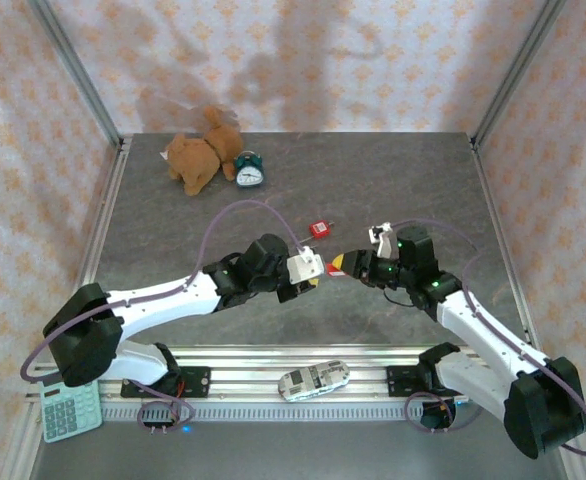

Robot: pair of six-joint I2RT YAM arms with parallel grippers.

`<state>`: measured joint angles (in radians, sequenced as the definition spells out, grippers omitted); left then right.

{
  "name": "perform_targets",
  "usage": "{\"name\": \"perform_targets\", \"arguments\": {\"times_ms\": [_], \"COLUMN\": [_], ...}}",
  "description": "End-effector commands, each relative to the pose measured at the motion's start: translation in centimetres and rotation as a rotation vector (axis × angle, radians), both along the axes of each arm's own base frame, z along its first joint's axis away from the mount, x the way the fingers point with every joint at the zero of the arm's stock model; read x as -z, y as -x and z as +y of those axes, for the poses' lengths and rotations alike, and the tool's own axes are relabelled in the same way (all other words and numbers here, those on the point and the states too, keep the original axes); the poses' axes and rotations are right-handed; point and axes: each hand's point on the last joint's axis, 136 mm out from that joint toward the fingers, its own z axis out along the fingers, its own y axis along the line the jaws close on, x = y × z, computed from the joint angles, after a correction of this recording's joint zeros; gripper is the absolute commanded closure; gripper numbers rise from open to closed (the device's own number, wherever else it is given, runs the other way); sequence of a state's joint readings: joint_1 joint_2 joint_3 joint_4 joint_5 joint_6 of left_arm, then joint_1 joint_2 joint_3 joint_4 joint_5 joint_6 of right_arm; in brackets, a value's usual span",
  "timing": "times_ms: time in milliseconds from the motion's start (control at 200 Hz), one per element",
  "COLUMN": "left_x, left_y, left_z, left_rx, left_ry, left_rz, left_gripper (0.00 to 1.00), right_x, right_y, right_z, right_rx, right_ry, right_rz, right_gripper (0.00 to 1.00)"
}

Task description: Unlock with the key

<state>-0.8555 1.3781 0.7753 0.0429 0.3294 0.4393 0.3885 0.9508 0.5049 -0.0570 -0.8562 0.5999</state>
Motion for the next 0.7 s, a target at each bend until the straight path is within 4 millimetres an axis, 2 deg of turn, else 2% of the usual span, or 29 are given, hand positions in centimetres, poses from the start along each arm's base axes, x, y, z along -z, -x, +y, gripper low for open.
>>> {"name": "perform_targets", "arguments": {"times_ms": [0, 150, 290, 696], "left_x": [-1.5, -1.5, -1.3, -1.1], "left_y": [-0.7, -0.7, -0.8, -0.8], "left_z": [-0.7, -0.6, -0.3, 1.2], "left_rx": [0.007, 0.005, -0.004, -0.033], "left_ry": [0.026, 0.015, 0.002, -0.033], "left_rz": [-0.046, -0.042, -0.040, -0.097], "left_gripper": [0.75, 0.93, 0.99, 1.00], "right_x": [-1.8, -1.6, -1.5, -1.6], "right_y": [-0.5, -0.5, -0.6, -0.6], "right_z": [0.4, 0.3, 0.2, -0.4], "right_rx": [-0.012, -0.006, 0.003, 0.022], "right_ry": [-0.014, -0.004, 0.003, 0.033], "right_rz": [-0.067, -0.068, -0.070, -0.080], "right_gripper": [0.79, 0.79, 0.80, 0.81]}}
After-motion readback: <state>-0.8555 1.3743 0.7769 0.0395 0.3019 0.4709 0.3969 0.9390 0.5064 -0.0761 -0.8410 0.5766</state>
